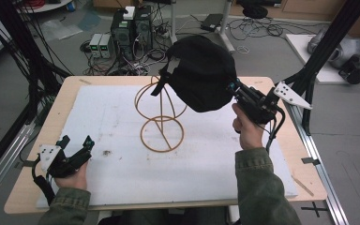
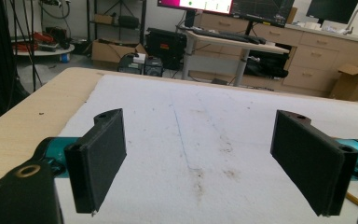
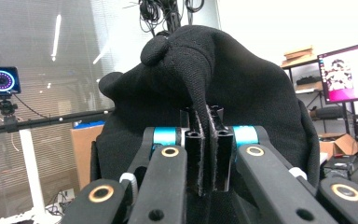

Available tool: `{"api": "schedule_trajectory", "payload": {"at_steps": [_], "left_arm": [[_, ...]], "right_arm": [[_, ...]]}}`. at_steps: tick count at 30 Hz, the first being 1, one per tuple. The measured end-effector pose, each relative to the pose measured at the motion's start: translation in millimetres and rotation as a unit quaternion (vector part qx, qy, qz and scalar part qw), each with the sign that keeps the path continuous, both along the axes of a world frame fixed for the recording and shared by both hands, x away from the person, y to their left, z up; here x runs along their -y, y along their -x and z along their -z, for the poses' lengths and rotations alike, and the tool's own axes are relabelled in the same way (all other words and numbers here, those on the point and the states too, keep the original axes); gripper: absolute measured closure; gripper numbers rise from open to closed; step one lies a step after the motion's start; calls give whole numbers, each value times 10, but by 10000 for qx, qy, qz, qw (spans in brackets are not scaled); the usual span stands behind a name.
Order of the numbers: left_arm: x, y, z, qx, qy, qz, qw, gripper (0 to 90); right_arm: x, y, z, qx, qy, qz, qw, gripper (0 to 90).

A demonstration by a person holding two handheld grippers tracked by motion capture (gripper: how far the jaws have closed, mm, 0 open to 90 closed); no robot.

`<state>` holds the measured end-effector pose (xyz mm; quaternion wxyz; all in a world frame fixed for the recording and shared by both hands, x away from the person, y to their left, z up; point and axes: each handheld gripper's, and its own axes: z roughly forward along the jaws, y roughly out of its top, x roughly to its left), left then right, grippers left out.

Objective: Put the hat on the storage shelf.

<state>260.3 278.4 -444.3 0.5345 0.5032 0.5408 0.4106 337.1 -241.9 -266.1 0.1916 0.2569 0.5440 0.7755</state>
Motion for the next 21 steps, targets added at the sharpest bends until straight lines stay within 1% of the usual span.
{"api": "schedule_trajectory", "payload": {"at_steps": [5, 9, 11, 14, 17, 19, 21], "left_arm": [[-8, 0, 2, -17, 15, 16, 10000, 184], [-9, -3, 3, -19, 38, 26, 10000, 184], [-12, -3, 4, -19, 48, 29, 10000, 184], [-17, -5, 5, -26, 57, 43, 10000, 184], [-22, -15, 12, -64, 74, 70, 9999, 184], [-24, -12, 12, -52, 77, 71, 9999, 184], [-28, -8, 11, -59, 70, 74, 9999, 184]], "right_arm": [[-116, -85, -115, 50, -76, -37, 10000, 875], [-213, -164, -225, 61, -12, -48, 10000, 875], [-272, -202, -282, 48, 118, -17, 9999, 875], [-350, -238, -325, 56, 221, -24, 9997, 875], [-416, -268, -342, 22, 302, -78, 9995, 873], [-446, -292, -339, -11, 343, -89, 9994, 873], [-477, -329, -332, -85, 452, -42, 9989, 873]]}}
